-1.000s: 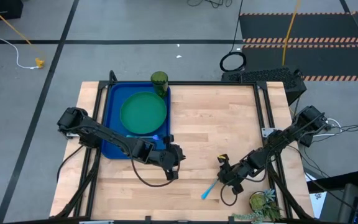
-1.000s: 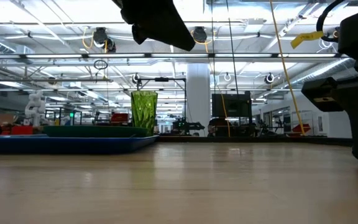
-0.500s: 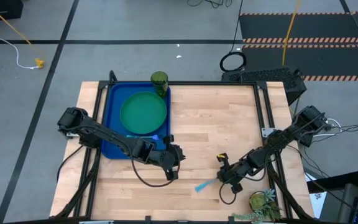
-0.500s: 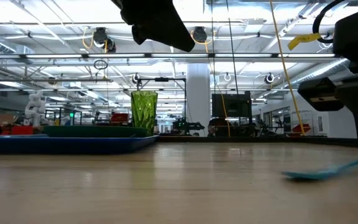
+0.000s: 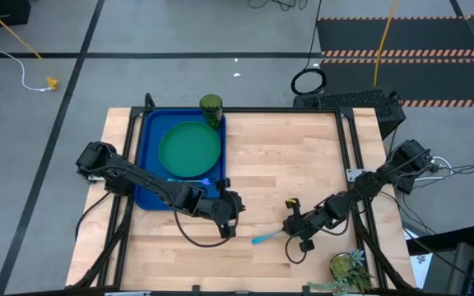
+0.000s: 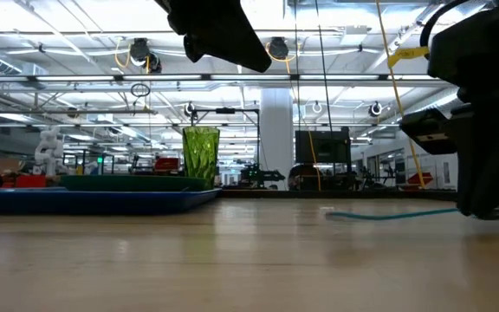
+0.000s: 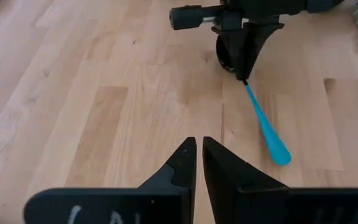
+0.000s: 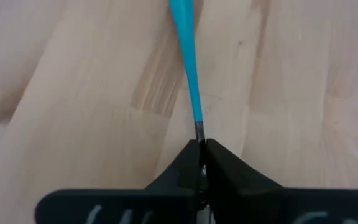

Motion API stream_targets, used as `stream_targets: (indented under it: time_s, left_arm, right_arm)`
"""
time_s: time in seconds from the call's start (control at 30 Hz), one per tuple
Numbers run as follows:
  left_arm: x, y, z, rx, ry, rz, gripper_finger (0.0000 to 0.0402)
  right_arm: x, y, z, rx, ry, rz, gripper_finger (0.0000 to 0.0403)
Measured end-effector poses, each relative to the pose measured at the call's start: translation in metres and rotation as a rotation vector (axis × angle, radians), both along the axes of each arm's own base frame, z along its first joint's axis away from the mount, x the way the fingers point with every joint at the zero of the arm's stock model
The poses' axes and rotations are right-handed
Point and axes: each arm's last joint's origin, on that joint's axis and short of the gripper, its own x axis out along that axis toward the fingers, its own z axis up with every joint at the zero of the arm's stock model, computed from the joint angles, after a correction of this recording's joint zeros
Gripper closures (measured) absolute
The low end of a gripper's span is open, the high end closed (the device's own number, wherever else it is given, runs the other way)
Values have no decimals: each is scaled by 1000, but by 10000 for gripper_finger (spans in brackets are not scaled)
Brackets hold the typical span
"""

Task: Pick and place plate/cup/fork/spoon on tray
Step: Put the spoon on the blue serving tray to the right of the fork

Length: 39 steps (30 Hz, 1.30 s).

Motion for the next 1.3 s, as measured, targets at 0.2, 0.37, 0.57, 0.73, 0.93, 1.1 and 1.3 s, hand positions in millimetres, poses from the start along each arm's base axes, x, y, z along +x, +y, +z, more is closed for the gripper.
stream_targets:
  time_s: [0.2, 0.37, 0.57, 0.73, 0.93, 1.1, 1.3]
  left_arm:
    - [0, 0, 0, 5, 4, -3, 369]
    - [0, 1, 0, 10, 5, -5, 369]
    - [0, 2, 0, 20, 6, -11, 369]
    - [2, 6, 0, 22, 5, -2, 369]
    - [2, 7, 0, 21, 2, 4, 369]
    - [3, 7, 1, 18, -7, 3, 369]
    - [7, 6, 6, 20, -73, -17, 369]
  right_arm:
    - [5, -9, 0, 21, 2, -113, 359]
    - [6, -11, 0, 18, 3, -115, 321]
    - [3, -12, -2, -15, 32, -93, 293]
    - [1, -14, -5, -41, 26, -83, 294]
    - [-5, -21, -15, -19, -6, -107, 324]
    - [-8, -24, -19, -16, -9, -122, 376]
    - [-5, -22, -17, 1, -55, -129, 393]
